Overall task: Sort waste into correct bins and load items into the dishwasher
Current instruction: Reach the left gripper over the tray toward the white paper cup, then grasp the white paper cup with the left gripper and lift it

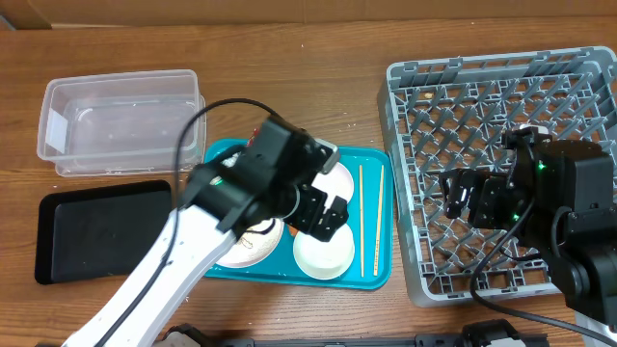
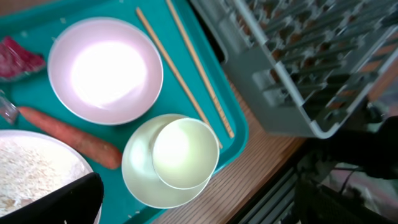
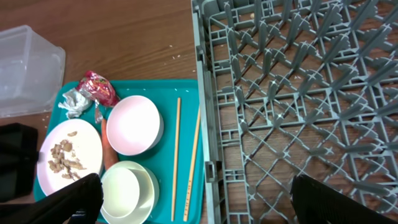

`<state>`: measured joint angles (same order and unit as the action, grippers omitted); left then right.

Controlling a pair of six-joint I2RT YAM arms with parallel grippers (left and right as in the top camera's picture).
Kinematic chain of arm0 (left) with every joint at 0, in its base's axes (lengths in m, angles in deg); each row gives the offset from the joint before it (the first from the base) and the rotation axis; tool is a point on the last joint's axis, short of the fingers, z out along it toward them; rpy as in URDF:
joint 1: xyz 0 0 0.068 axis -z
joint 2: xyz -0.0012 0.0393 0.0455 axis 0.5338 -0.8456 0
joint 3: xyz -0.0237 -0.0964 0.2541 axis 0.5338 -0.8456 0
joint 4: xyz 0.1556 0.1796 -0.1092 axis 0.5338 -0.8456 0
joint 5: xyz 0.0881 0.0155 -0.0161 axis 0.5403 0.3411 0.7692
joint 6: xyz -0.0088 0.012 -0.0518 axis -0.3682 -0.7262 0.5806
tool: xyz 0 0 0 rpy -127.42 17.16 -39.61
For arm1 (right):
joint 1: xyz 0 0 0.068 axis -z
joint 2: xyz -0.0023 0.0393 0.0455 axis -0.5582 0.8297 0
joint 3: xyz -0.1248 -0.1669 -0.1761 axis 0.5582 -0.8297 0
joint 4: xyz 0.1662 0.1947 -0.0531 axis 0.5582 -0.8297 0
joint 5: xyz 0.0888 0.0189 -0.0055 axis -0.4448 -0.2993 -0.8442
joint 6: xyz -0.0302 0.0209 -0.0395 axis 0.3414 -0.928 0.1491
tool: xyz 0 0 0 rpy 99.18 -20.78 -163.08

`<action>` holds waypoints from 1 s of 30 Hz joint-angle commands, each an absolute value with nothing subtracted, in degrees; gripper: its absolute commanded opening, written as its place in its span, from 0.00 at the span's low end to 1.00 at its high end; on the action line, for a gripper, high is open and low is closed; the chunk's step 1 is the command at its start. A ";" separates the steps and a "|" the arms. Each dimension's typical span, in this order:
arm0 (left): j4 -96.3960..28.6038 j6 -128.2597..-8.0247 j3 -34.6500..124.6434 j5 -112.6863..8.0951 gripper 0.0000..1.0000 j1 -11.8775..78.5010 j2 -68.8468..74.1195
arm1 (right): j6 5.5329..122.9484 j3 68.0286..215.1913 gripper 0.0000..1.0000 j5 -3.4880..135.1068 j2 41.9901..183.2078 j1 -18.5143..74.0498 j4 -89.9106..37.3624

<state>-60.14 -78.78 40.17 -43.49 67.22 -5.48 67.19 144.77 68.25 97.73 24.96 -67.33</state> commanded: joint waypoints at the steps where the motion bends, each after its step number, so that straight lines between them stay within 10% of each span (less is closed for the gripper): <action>1: -60.20 -77.05 41.35 -41.65 0.98 68.71 -10.18 | 64.35 145.93 1.00 67.79 97.90 25.33 -66.68; 21: -60.46 -75.43 41.24 -33.08 0.55 72.73 -25.44 | 63.08 145.86 1.00 67.77 100.74 25.33 -67.97; 30: -60.94 -73.05 42.11 -28.27 0.04 74.50 -26.86 | 63.10 145.86 1.00 67.77 100.74 25.33 -68.18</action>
<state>-60.57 -74.40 40.21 -31.60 74.44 -27.10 63.34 144.77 68.09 100.72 24.96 -68.21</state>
